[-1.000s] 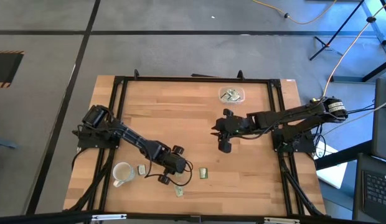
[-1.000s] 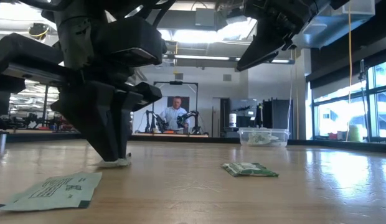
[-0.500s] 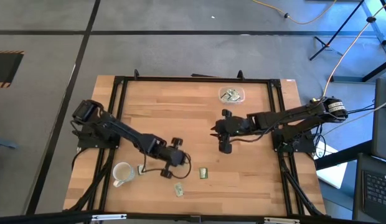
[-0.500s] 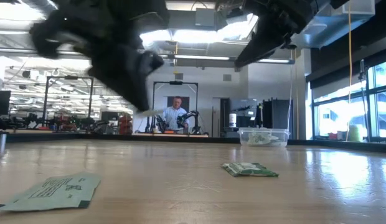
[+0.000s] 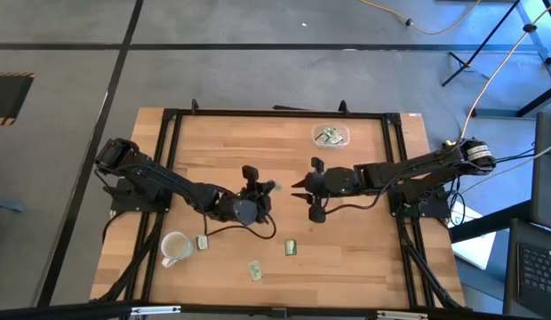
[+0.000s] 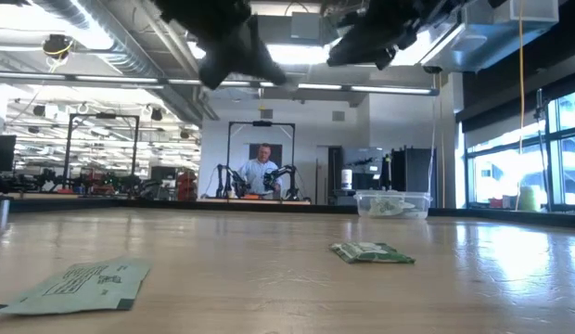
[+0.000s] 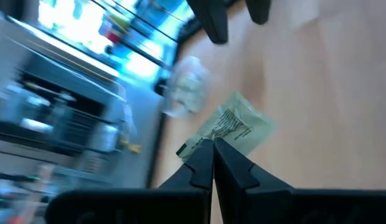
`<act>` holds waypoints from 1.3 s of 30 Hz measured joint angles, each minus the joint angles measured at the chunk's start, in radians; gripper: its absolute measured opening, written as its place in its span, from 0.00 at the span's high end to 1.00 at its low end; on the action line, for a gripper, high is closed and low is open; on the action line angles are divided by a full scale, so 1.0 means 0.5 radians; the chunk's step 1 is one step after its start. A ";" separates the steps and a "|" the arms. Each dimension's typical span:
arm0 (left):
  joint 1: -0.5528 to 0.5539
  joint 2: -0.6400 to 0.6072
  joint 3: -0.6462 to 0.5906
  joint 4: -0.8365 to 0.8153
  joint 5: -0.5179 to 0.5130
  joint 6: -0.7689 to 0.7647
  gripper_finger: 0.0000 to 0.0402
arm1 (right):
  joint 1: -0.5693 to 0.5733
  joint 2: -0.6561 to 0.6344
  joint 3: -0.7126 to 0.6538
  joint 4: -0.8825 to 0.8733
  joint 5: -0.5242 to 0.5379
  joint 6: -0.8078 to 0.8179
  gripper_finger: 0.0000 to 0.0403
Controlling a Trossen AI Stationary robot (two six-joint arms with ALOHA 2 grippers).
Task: Pick and place Stevia / Truvia into bins
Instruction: Put the green stevia packet into the transparent container
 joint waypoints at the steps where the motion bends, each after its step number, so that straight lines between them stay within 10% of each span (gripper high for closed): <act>1: -0.001 0.000 0.000 0.063 -0.042 0.085 0.99 | 0.000 0.001 0.000 0.038 0.000 -0.018 0.72; 12: -0.056 0.000 0.001 0.506 -0.206 0.645 0.99 | -0.017 0.012 0.002 0.147 0.002 -0.057 0.72; 39: -0.081 -0.001 0.004 0.720 -0.283 0.911 0.99 | -0.095 0.012 0.002 0.349 0.000 0.261 0.80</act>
